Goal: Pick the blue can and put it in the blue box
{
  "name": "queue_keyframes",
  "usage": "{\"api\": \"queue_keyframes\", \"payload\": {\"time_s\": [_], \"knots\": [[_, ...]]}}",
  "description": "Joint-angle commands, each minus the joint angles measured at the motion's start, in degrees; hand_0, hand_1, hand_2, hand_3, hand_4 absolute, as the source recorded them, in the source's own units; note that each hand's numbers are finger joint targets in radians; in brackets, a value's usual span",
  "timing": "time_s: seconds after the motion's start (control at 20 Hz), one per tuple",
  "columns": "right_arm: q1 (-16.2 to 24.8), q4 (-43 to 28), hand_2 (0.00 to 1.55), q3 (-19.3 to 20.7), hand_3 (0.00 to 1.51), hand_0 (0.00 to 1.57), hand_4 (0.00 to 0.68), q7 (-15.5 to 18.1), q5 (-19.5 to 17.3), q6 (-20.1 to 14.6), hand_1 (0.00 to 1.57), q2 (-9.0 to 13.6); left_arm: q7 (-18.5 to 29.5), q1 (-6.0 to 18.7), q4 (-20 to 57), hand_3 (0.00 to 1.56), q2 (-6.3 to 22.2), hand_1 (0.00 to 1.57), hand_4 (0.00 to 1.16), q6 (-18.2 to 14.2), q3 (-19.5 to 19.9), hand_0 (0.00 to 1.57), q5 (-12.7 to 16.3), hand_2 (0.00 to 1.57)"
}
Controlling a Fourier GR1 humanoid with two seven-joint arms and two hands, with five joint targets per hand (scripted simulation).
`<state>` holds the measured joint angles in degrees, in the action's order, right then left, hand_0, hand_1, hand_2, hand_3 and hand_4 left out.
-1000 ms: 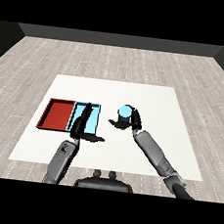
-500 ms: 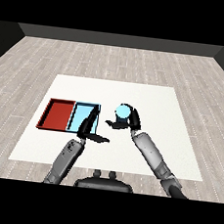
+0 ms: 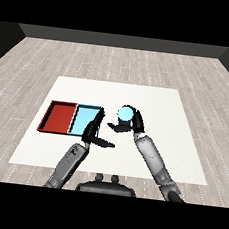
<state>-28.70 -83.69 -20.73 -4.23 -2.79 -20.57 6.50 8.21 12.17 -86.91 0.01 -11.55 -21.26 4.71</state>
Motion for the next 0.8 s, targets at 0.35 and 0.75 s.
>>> {"api": "queue_keyframes", "payload": {"time_s": [0.35,0.75], "knots": [[1.3,-3.8,1.45,2.4,1.39,1.48,0.586,-4.9,-5.9,6.4,1.48,-3.4,4.5,5.6,10.5,0.0,0.0,0.0,0.0,-4.6,-2.2,0.0,3.5,0.0],[-0.8,-0.2,1.46,3.2,1.39,1.49,0.573,-2.4,-7.8,5.7,1.49,-6.4,4.3,3.7,12.4,0.0,0.0,0.0,0.0,-4.4,-2.4,0.0,3.0,0.0]]}}
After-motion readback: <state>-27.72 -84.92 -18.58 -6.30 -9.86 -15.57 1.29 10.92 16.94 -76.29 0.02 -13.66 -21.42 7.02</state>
